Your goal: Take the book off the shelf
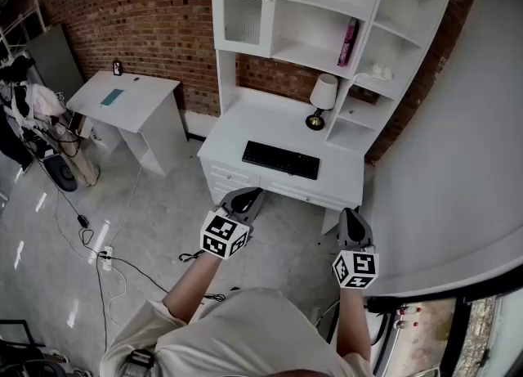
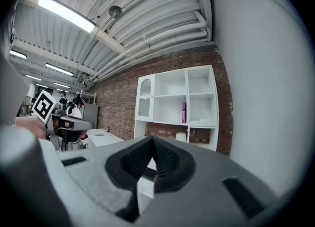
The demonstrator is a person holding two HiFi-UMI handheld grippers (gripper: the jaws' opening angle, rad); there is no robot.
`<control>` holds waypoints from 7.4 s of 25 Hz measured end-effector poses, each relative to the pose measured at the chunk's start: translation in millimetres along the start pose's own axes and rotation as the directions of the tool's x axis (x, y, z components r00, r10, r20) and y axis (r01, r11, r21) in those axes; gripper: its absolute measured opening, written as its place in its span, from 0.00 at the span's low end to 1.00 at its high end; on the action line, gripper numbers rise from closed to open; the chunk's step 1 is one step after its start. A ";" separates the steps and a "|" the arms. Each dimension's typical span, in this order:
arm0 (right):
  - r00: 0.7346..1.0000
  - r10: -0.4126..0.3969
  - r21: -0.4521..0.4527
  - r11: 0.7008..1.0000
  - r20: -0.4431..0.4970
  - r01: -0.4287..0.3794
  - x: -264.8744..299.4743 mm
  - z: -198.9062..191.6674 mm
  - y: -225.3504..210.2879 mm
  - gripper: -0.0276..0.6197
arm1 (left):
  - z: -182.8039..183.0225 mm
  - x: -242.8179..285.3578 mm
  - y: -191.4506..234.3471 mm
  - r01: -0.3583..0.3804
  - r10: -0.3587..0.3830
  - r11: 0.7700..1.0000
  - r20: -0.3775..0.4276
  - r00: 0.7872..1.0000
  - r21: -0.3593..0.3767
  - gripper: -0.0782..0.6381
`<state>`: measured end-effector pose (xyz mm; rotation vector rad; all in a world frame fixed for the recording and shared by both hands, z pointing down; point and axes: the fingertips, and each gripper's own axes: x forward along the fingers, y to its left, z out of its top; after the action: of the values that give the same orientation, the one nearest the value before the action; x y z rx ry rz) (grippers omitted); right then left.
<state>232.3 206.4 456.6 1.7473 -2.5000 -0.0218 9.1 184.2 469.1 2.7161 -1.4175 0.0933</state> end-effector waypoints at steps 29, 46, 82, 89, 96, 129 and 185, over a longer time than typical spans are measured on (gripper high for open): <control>1.000 0.012 0.017 1.000 -0.017 -0.012 27.1 -2.8 30.1 0.05 | -8.4 -8.7 31.5 -0.008 0.007 1.000 -0.013 1.000 -0.031 0.10; 0.991 -0.067 0.048 0.996 -0.112 0.073 50.4 -34.2 68.9 0.05 | -31.1 -17.7 70.2 0.043 -0.046 0.997 -0.050 0.998 -0.056 0.10; 0.992 0.002 0.034 0.999 -0.125 0.002 271.1 -41.3 -113.9 0.05 | -12.2 240.6 135.4 -0.034 0.028 0.998 -0.103 0.994 -0.056 0.10; 0.991 0.022 0.039 0.999 -0.135 -0.017 302.6 -43.1 -130.3 0.05 | -10.2 268.3 147.2 -0.050 0.043 0.997 -0.113 0.993 -0.061 0.10; 0.991 0.003 0.038 0.999 -0.134 0.002 332.7 -42.0 -134.4 0.05 | -7.7 290.7 174.9 -0.035 0.030 0.998 -0.117 0.993 -0.044 0.10; 0.945 -0.317 0.018 0.947 -0.075 0.320 501.7 37.7 -153.0 0.09 | 19.7 433.8 317.9 0.305 -0.311 0.950 -0.107 0.945 -0.065 0.10; 0.910 -0.411 0.112 0.903 -0.061 0.415 688.9 110.3 -293.4 0.30 | 38.0 465.4 363.3 0.065 -0.074 0.989 -0.061 0.995 -0.132 0.10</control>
<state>263.1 -545.3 373.9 2.2742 -2.0967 0.1353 -22.6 -406.4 487.1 2.6275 -1.2639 0.0824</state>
